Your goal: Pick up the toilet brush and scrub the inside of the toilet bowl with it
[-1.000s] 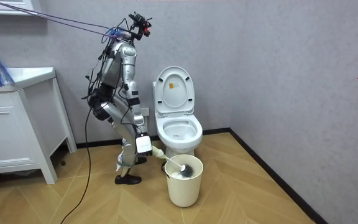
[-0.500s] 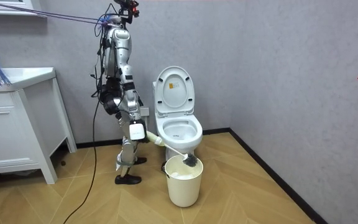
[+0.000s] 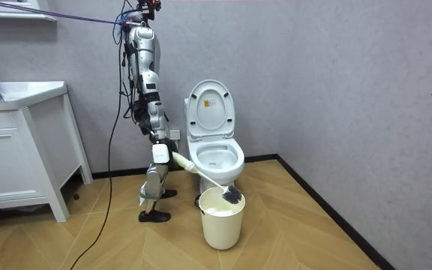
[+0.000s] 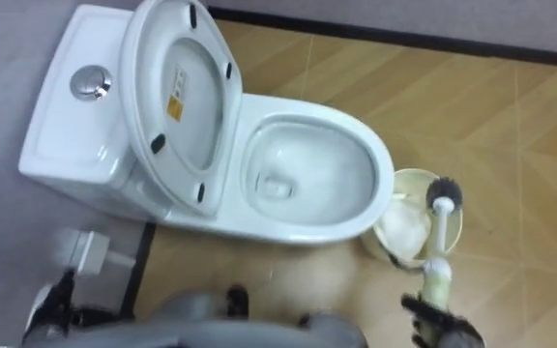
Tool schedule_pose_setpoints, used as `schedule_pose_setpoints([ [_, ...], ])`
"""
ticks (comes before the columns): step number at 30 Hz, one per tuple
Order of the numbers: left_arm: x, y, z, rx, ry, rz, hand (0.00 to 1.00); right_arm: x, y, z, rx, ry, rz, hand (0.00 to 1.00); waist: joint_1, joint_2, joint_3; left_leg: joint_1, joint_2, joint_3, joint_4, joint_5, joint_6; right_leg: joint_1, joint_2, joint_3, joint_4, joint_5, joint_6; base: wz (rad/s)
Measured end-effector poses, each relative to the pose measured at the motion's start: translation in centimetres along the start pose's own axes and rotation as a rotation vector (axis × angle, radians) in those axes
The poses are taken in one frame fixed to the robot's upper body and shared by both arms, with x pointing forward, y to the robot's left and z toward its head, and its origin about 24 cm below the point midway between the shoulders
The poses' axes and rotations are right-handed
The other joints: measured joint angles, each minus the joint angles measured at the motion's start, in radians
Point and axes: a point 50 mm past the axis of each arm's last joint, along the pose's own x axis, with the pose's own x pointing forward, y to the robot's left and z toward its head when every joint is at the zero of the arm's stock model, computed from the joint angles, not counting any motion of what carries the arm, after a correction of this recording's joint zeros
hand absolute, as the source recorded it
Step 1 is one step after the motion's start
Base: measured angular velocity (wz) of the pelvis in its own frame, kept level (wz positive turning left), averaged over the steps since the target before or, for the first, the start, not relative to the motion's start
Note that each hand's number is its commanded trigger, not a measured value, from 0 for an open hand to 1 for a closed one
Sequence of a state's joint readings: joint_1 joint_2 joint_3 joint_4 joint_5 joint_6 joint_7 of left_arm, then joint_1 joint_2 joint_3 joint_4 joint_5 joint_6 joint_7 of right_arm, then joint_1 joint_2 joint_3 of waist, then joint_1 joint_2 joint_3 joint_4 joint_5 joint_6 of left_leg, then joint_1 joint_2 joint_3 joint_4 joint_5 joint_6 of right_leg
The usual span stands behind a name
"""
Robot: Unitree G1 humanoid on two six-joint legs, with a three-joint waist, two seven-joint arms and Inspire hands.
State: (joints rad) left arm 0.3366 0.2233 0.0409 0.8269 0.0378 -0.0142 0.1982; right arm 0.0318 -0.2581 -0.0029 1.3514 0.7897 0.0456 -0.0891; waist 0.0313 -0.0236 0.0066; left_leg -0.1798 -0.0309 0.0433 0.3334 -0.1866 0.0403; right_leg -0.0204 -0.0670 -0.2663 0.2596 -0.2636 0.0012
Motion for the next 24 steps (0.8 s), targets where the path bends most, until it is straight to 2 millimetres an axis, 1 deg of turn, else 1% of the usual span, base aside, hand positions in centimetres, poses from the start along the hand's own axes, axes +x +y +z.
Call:
schedule_pose_setpoints([
  [3, -0.2, -0.3, -0.3, -0.026, 0.013, 0.026, 0.0, 0.0, -0.6, -0.5, 0.004, 0.0, -0.009, 1.0, -0.001, -0.003, -0.0021, 0.026, 0.0, -0.006, -0.006, -0.006, -0.004, 0.035, 0.003, -0.011, -0.021, 0.0, -0.001, 0.05],
  [5, -0.3, -0.5, -0.5, -0.044, 0.019, 0.041, 0.0, 0.0, -0.5, -0.3, -0.021, -0.011, -0.002, 1.0, 0.001, -0.004, -0.0019, 0.037, 0.0, -0.007, -0.01, -0.008, -0.007, 0.044, 0.003, -0.011, -0.022, -0.002, -0.003, 0.0],
  [8, -0.4, -0.5, -0.2, -0.031, 0.0, 0.06, 0.0, -0.1, -0.4, -0.1, -0.093, -0.028, 0.003, 1.0, 0.002, -0.011, 0.0019, 0.064, -0.003, -0.013, -0.015, -0.009, -0.009, 0.075, 0.005, -0.015, -0.027, -0.002, -0.004, 0.04],
  [9, -0.4, -0.3, -0.1, -0.017, -0.016, 0.07, 0.0, -0.1, -0.3, 0.0, -0.112, -0.033, 0.007, 1.0, 0.003, -0.015, 0.0003, 0.072, -0.003, -0.016, -0.016, -0.01, -0.01, 0.09, 0.005, -0.019, -0.042, -0.002, -0.004, 0.08],
  [11, -0.5, 0.0, 0.6, 0.014, -0.063, 0.095, 0.0, -0.1, 0.0, 0.5, -0.146, -0.056, 0.019, 1.0, 0.004, -0.019, 0.0002, 0.07, -0.004, -0.021, -0.015, -0.01, -0.011, 0.09, 0.006, -0.027, -0.045, -0.003, -0.004, 0.1],
  [13, -0.8, 0.4, 2.0, 0.055, -0.151, 0.143, 0.0, -0.1, 0.3, 0.9, -0.199, -0.086, 0.025, 1.0, 0.005, -0.024, -0.0034, 0.064, -0.006, -0.032, -0.01, -0.01, -0.011, 0.093, 0.006, -0.039, -0.05, -0.003, -0.004, 0.14],
  [14, -0.9, 0.6, 2.4, 0.065, -0.176, 0.157, 0.0, -0.2, 0.4, 1.0, -0.216, -0.095, 0.027, 1.0, 0.006, -0.021, -0.0053, 0.063, -0.007, -0.034, -0.009, -0.01, -0.011, 0.095, 0.007, -0.04, -0.052, -0.002, -0.004, 0.14],
  [15, -1.2, 0.9, 3.2, 0.093, -0.224, 0.193, 0.0, -0.2, 0.5, 1.2, -0.253, -0.112, 0.029, 1.0, 0.006, -0.026, -0.0041, 0.064, -0.009, -0.041, -0.008, -0.01, -0.011, 0.1, 0.007, -0.045, -0.055, -0.002, -0.003, 0.16],
  [16, -1.4, 1.0, 4.0, 0.108, -0.269, 0.221, 0.0, -0.2, 0.6, 1.3, -0.288, -0.126, 0.027, 1.0, 0.008, -0.023, -0.0064, 0.069, -0.012, -0.047, -0.009, -0.011, -0.011, 0.107, 0.005, -0.05, -0.055, -0.002, -0.003, 0.14],
  [17, -1.4, 1.0, 4.4, 0.111, -0.29, 0.233, 0.0, -0.2, 0.6, 1.4, -0.302, -0.133, 0.025, 1.0, 0.011, -0.025, -0.0064, 0.072, -0.013, -0.047, -0.01, -0.011, -0.011, 0.11, 0.004, -0.048, -0.055, -0.003, -0.002, 0.04],
  [19, -1.7, 1.0, 5.6, 0.123, -0.364, 0.254, 0.0, -0.3, 1.0, 1.4, -0.373, -0.161, 0.028, 1.0, 0.028, -0.022, -0.005, 0.086, -0.014, -0.046, -0.015, -0.011, -0.01, 0.123, 0.005, -0.041, -0.059, -0.003, -0.001, -0.02],
  [20, -1.7, 1.0, 5.9, 0.126, -0.379, 0.262, 0.0, -0.3, 1.1, 1.4, -0.387, -0.167, 0.028, 1.0, 0.031, -0.021, -0.005, 0.088, -0.015, -0.047, -0.016, -0.011, -0.01, 0.125, 0.005, -0.041, -0.058, -0.003, 0.0, 0.0],
  [22, -2.0, 1.3, 7.2, 0.128, -0.445, 0.3, 0.0, -0.3, 1.6, 1.5, -0.438, -0.194, 0.036, 1.0, 0.035, -0.022, -0.004, 0.086, -0.014, -0.048, -0.015, -0.011, -0.01, 0.124, 0.006, -0.041, -0.058, -0.004, 0.0, 0.0],
  [23, -2.2, 1.4, 7.6, 0.137, -0.468, 0.312, 0.0, -0.4, 1.7, 1.7, -0.452, -0.204, 0.037, 1.0, 0.035, -0.021, -0.0049, 0.086, -0.014, -0.048, -0.014, -0.011, -0.01, 0.124, 0.006, -0.041, -0.059, -0.004, 0.0, 0.0],
  [24, -2.5, 1.5, 8.5, 0.157, -0.523, 0.337, 0.0, -0.4, 1.9, 1.8, -0.472, -0.221, 0.04, 1.0, 0.036, -0.022, -0.0045, 0.087, -0.014, -0.048, -0.013, -0.011, -0.01, 0.125, 0.006, -0.041, -0.059, -0.004, 0.0, 0.0],
])
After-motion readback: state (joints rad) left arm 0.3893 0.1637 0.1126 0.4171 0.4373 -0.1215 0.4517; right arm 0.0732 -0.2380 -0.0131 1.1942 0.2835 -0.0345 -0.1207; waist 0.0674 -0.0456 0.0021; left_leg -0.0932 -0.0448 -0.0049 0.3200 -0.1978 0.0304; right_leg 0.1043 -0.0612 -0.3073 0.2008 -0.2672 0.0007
